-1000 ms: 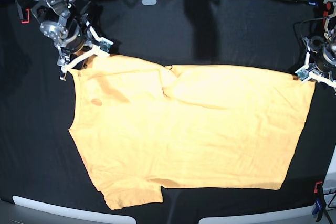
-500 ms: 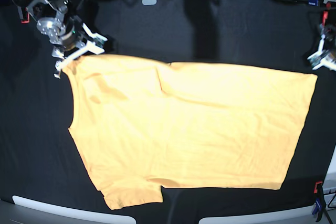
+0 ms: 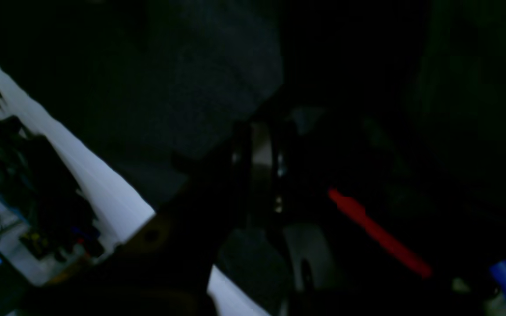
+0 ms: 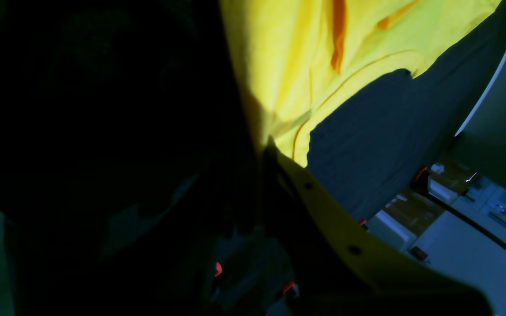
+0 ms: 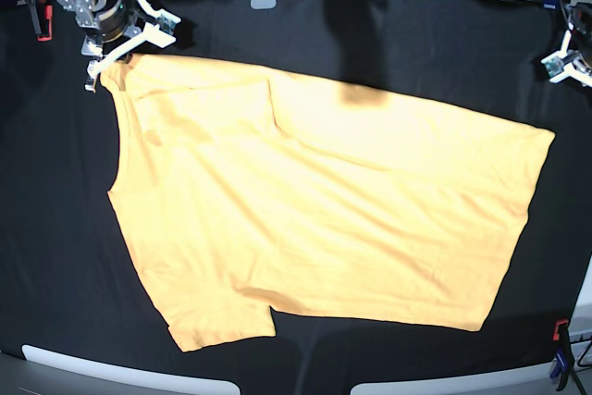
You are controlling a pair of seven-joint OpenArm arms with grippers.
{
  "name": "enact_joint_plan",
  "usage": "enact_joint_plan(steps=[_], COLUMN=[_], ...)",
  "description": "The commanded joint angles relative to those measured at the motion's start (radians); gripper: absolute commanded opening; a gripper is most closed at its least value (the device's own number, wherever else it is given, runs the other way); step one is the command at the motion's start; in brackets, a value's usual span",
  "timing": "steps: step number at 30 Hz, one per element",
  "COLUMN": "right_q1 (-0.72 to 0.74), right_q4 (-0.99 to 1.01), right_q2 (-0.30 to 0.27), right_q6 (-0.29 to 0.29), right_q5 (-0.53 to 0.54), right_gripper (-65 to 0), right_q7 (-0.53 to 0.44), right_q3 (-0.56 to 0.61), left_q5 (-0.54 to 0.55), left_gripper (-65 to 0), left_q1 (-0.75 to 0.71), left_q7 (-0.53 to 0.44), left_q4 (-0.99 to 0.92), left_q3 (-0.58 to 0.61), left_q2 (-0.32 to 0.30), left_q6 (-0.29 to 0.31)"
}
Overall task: Layout the t-shirt on the table in an organized manner, then fold the t-shirt properly
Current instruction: 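Pull the shirt's shoulder edge taut toward the robot with both grippers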
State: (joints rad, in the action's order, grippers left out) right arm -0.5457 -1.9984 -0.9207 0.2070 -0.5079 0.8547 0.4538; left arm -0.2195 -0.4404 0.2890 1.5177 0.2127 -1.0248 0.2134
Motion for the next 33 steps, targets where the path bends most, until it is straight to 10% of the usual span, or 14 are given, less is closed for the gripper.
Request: enact_joint_plan(steps=[1, 6, 11, 33], right_q1=[0.002, 0.003, 0.003, 0.003], right_q4=[-0.016, -0.016, -0.016, -0.016], right_q2=[-0.019, -0.019, -0.019, -0.019], right_q6=[-0.014, -0.014, -0.014, -0.035], right_q5=[-0.016, -0.016, -0.016, -0.016], right_gripper=[-65.0, -65.0, -65.0, -65.0], right_q7=[0.010, 0.010, 0.011, 0.033], right_q3=[-0.009, -0.009, -0.009, -0.009], left_q5=[-0.009, -0.045, -0.100, -0.183], left_gripper=[-65.0, -65.0, -37.8, -38.6], left_q1=[0.013, 0.065, 0.085, 0.224], left_q7=[0.002, 0.035, -0.055, -0.226], left_q4=[0.035, 0.102, 0.098, -0.085], left_q3=[-0.009, -0.009, -0.009, -0.008], left_q2=[-0.023, -0.022, -0.018, 0.080], left_q6=[-0.048, -0.072, 0.011, 0.090])
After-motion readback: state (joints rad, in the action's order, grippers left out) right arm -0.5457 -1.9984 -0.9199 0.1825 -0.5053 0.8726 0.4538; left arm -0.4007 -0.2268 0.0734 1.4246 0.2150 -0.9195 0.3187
